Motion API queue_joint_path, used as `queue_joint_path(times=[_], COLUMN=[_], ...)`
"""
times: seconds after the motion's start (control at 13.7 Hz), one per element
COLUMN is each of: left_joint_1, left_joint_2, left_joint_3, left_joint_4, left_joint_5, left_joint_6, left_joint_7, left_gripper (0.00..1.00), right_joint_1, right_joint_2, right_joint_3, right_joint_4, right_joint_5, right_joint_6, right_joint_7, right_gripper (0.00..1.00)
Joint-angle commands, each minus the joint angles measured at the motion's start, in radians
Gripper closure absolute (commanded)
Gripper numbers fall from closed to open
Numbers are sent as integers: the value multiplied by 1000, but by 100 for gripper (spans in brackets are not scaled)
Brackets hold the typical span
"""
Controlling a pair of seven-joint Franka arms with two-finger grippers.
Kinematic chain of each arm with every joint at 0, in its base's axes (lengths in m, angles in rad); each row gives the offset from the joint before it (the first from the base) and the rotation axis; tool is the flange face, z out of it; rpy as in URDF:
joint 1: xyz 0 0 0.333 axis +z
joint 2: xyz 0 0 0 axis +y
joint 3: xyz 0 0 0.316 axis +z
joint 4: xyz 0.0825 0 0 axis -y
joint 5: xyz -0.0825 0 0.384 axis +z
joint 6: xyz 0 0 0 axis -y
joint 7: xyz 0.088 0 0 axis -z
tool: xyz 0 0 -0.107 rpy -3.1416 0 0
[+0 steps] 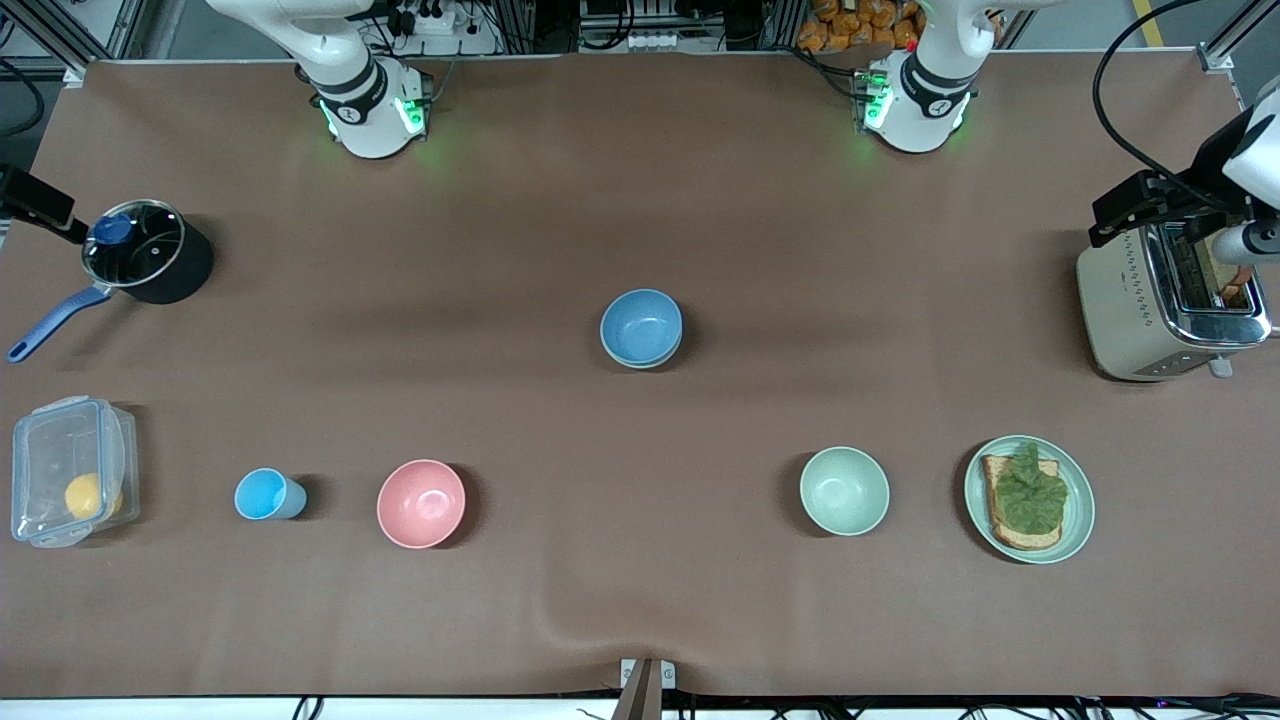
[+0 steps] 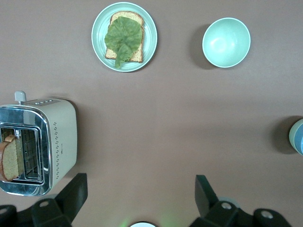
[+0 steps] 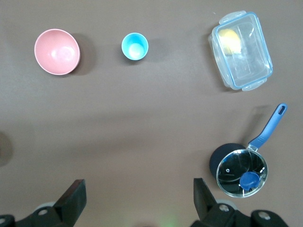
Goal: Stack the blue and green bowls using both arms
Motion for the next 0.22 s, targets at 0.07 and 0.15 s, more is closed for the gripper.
queue_joint_path(times=[0.07,0.15], left_joint_1=[0,1], left_joint_2=[-3,-3], left_joint_3=[-6,-6], left_joint_4=[11,9], left_joint_5=[19,17], left_joint_6=[3,3], left_joint_7=[27,27], left_gripper=[0,0], right_joint_1=[22,22], right_joint_2=[6,6], right_joint_3=[-15,-15], right_joint_4=[7,5], right_joint_5=[3,3], right_joint_6=[7,8], right_joint_7=[0,0], right_gripper=[0,0])
